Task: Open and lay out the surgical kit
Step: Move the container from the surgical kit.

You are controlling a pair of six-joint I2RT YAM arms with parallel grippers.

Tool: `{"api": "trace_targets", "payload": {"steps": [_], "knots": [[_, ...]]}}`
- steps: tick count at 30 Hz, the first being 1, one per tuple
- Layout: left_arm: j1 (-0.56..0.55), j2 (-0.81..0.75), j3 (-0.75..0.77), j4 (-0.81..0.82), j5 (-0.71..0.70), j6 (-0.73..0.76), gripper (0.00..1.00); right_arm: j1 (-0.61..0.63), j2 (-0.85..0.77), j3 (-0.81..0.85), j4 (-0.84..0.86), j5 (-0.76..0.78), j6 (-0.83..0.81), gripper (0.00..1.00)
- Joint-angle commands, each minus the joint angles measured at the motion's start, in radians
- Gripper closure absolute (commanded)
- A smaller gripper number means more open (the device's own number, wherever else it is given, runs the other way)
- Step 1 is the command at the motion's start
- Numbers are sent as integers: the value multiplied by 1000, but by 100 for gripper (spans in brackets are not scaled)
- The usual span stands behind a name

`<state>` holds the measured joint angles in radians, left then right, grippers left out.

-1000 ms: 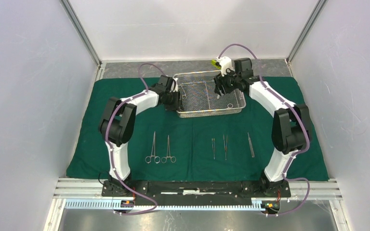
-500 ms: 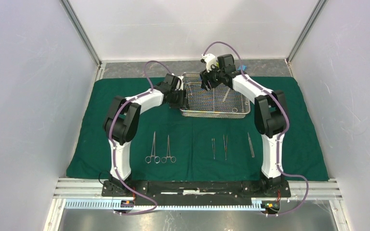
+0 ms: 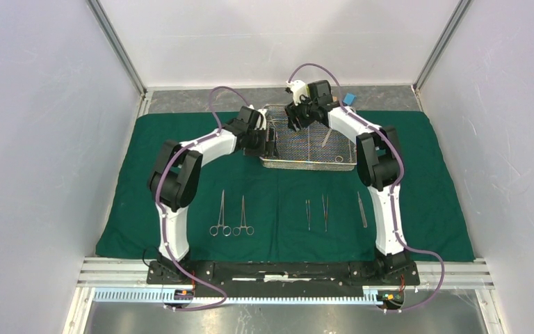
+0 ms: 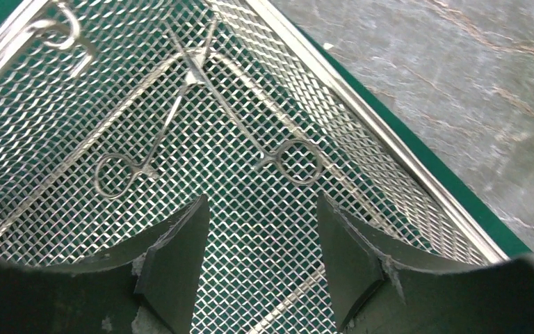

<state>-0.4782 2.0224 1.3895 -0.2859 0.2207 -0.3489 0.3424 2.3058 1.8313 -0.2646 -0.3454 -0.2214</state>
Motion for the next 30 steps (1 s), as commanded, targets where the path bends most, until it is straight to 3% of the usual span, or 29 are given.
{"api": "trace_targets", "payload": {"steps": [1, 6, 12, 30], "knots": [[-4, -118, -6, 66, -23, 64, 19, -9, -56, -39, 46, 145, 51, 36], [-1, -150, -8, 91, -59, 98, 14, -35, -208, -238, 109, 272, 98, 36], [3, -172, -2, 99, -75, 128, 12, -80, -285, -340, 136, 356, 160, 37], [4, -168, 2, 94, -60, 121, 9, -174, -100, -178, 76, 348, 277, 40]]}}
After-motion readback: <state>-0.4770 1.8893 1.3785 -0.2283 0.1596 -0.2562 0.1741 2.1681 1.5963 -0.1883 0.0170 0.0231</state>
